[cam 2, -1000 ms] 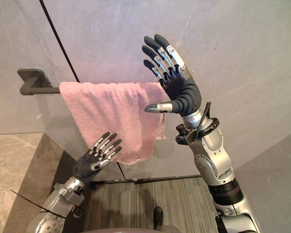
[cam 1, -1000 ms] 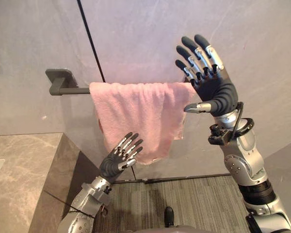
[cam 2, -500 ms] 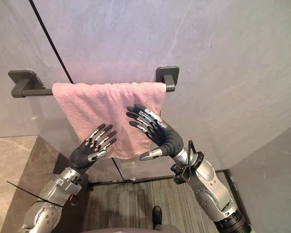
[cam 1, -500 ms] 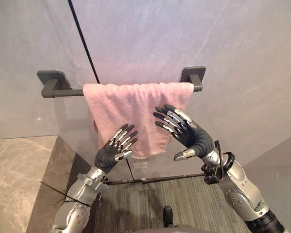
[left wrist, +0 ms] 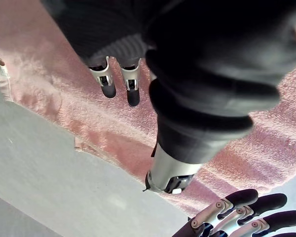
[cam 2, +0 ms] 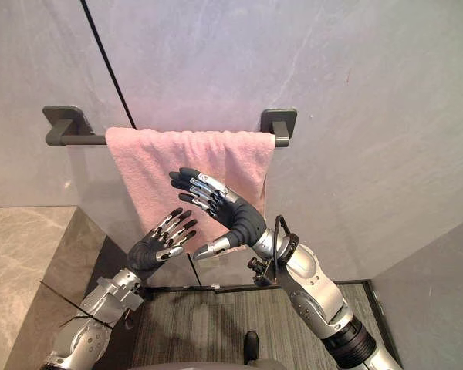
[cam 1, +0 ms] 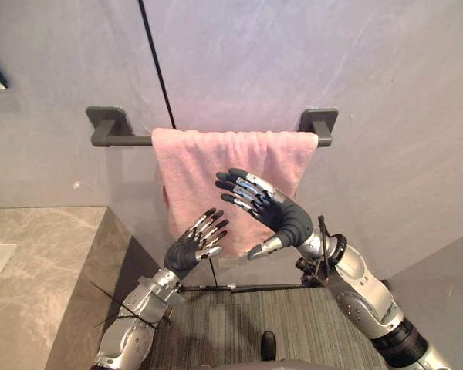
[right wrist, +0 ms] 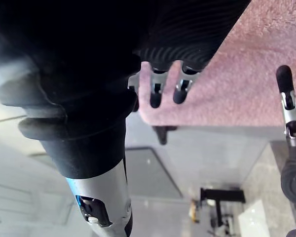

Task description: Organize washtable

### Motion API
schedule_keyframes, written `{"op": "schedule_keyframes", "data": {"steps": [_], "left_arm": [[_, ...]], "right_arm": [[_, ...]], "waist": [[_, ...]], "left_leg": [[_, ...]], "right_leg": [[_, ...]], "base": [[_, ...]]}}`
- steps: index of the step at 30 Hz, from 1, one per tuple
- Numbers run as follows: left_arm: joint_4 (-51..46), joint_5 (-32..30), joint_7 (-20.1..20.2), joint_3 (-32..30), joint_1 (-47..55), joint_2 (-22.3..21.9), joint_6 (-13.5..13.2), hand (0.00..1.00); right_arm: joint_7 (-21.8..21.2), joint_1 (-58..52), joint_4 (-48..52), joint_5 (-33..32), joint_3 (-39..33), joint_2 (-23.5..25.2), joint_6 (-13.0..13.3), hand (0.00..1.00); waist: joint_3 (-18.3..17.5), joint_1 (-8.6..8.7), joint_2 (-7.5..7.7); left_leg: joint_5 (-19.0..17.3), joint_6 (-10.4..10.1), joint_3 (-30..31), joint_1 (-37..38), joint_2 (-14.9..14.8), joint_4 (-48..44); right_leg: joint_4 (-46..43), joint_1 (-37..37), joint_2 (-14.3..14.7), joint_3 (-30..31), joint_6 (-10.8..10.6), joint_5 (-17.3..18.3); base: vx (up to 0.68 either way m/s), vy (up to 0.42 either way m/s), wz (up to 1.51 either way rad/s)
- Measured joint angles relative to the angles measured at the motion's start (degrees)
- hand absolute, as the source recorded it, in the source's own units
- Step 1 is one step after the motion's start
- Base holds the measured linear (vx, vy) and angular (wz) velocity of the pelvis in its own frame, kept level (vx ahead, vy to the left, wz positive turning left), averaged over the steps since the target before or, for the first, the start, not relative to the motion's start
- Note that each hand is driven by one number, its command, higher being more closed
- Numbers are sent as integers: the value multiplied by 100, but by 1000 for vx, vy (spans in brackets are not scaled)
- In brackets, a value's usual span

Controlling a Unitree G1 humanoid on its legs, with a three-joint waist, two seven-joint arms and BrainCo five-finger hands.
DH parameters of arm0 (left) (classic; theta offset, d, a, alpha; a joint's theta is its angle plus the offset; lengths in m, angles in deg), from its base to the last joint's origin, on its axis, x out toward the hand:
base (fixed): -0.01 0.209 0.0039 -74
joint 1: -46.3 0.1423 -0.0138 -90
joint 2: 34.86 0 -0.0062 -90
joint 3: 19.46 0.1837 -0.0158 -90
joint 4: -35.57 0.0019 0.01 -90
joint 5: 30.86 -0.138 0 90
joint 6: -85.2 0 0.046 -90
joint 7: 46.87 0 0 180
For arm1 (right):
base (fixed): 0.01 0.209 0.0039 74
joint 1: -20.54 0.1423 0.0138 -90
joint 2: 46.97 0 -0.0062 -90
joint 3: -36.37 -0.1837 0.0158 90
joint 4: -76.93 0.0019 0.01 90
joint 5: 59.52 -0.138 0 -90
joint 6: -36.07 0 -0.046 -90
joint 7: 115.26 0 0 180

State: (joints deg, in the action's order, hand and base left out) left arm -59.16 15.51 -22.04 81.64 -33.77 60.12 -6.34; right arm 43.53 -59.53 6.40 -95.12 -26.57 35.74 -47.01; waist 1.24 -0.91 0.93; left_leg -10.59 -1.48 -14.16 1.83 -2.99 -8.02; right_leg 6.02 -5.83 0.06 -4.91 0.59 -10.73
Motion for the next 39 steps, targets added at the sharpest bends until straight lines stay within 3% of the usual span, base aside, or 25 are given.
{"op": "schedule_keyframes", "data": {"steps": [16, 24, 39], "left_arm": [[33, -217, -205, -66, -43, -4, -25, 0], [518, -440, -350, -100, -703, 7, -151, 0], [984, -609, -778, -306, -1600, 141, -169, 0]], "right_arm": [[124, 156, -638, 437, 333, 37, -97, 0], [233, 189, -949, 472, 300, 38, -124, 0], [537, 451, -1194, 596, -146, 291, -126, 0]], "waist": [[-59, -4, 22], [-91, -3, 29], [17, 13, -106]], "left_leg": [[23, 11, 138, -127, 4, 2], [45, 5, 147, -489, 10, -32], [56, 16, 137, -726, 23, 1]], "right_leg": [[0, -64, -24, -131, 7, 7], [-3, -406, -36, -136, 32, -22], [-28, -667, -32, -113, 24, -56]], "base": [[-5, 48, 5], [-2, 37, 0], [11, 57, -1]]}}
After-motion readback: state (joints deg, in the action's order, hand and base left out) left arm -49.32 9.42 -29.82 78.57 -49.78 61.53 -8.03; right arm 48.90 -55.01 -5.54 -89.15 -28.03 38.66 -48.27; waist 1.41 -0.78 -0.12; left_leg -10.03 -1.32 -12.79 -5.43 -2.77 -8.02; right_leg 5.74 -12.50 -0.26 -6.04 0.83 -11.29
